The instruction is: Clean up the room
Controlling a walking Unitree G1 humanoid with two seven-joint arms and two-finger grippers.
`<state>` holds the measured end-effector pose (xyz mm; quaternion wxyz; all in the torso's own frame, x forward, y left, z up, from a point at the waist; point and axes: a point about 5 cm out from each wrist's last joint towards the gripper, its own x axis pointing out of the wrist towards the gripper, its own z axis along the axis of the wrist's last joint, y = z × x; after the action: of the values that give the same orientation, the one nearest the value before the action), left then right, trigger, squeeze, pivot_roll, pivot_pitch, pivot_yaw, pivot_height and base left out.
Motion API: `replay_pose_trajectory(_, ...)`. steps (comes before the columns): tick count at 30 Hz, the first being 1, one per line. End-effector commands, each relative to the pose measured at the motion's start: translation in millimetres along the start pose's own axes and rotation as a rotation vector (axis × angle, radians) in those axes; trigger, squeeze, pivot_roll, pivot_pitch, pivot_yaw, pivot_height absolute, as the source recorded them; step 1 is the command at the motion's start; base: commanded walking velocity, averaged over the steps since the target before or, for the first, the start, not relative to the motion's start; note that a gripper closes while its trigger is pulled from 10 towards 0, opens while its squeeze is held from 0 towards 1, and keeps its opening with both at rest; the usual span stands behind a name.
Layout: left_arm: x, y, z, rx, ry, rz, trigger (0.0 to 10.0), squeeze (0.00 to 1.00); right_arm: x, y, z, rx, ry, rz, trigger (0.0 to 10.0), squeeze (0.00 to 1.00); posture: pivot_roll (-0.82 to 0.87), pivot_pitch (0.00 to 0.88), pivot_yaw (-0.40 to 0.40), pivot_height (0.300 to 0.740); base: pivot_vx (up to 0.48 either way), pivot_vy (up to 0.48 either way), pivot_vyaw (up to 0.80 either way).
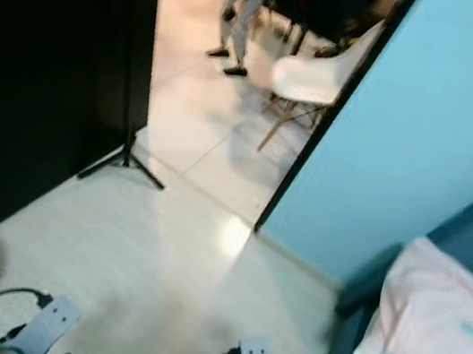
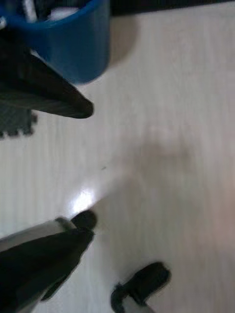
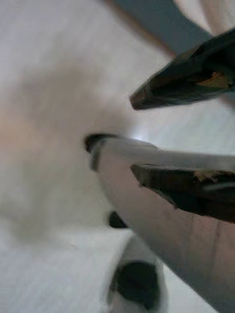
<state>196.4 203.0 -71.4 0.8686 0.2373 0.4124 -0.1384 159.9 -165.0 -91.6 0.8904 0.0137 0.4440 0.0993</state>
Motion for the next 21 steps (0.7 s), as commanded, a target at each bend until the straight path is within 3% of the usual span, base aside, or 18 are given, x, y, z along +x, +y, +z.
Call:
replay_pose_trajectory(1, 1.4, -2.9, 6, 0.018, -0.027, -0.005, 10.0, 0.0, -3.3, -6.7, -7, 0.032, 0.021, -0.034, 10.0, 0.0, 0.0, 0.026, 0.034, 0.72, 0.0, 0.0, -0.77)
replay_pose_trajectory(5, 3.0, 2.8, 16, 0.02, -0.063, 0.007, 10.0, 0.0, -1.9, -5.8, -4, 0.092, -0.006, -0.063, 10.0, 0.0, 0.0, 0.025, 0.065, 0.72, 0.0, 0.0, -0.78)
replay_pose_trajectory(13, 4.8, 7.4, 27, 0.026, -0.091, 0.009, 10.0, 0.0, 1.2, 1.4, 0, 0.106, -0.02, -0.066, 10.0, 0.0, -0.01, 0.02, 0.083, 0.72, 0.0, 0.0, -0.78)
replay_pose_trajectory(21, 6.5, 4.2, 35, -0.055, -0.123, 0.005, 10.0, 0.0, 2.7, 0.1, 9, 0.11, -0.058, -0.071, 10.0, 0.0, -0.01, 0.023, 0.072, 0.72, 0.0, 0.0, -0.78)
